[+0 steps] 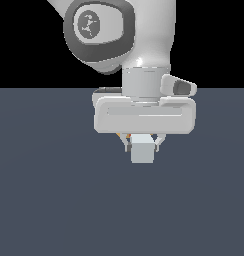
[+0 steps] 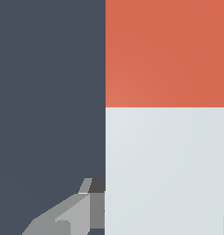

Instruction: Insert the peg into the horizontal hole in a box.

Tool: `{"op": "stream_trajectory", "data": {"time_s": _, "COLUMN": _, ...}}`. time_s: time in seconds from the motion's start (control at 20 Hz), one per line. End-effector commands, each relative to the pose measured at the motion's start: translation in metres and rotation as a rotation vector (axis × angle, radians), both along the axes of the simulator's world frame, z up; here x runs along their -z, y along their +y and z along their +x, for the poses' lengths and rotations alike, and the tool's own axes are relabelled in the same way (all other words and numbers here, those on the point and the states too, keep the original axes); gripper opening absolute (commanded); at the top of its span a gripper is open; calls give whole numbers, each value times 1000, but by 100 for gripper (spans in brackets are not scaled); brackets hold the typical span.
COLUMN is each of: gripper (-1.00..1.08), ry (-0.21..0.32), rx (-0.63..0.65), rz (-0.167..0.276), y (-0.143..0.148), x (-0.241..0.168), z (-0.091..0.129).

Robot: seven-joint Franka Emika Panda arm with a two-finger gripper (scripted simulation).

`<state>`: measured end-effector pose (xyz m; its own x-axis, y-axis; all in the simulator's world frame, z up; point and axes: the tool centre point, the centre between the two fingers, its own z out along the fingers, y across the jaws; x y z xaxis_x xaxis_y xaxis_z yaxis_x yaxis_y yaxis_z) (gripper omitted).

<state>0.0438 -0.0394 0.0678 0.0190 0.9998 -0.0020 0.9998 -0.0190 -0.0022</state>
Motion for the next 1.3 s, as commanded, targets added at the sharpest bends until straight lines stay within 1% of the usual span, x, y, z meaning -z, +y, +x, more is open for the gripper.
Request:
{"op": "stream_trajectory", "data": {"time_s": 0.0, "gripper": -100, "ry": -3, "rx": -54, "rz": 0, "y": 13, "x": -7, "z": 16}}
{"op": "stream_trajectory", "data": {"time_s": 0.35, "gripper": -100, "ry": -3, "rx": -197, "rz": 1, "y": 51, "x": -19, "z": 51}}
{"op": "stream_trajectory", "data": {"time_s": 0.6, "gripper": -100, "ry": -2, "rx": -277, "rz": 2, "y": 74, "x": -26, "z": 69}}
{"op": "stream_trajectory", "data": {"time_s": 0.9, "gripper": -100, "ry": -2, "rx": -339, "rz": 2, "y": 94, "x": -32, "z": 81}}
{"op": "stream_trajectory", "data": {"time_s": 1.25, "gripper": -100, "ry": -2, "rx": -367, "rz": 2, "y": 103, "x": -34, "z": 86}}
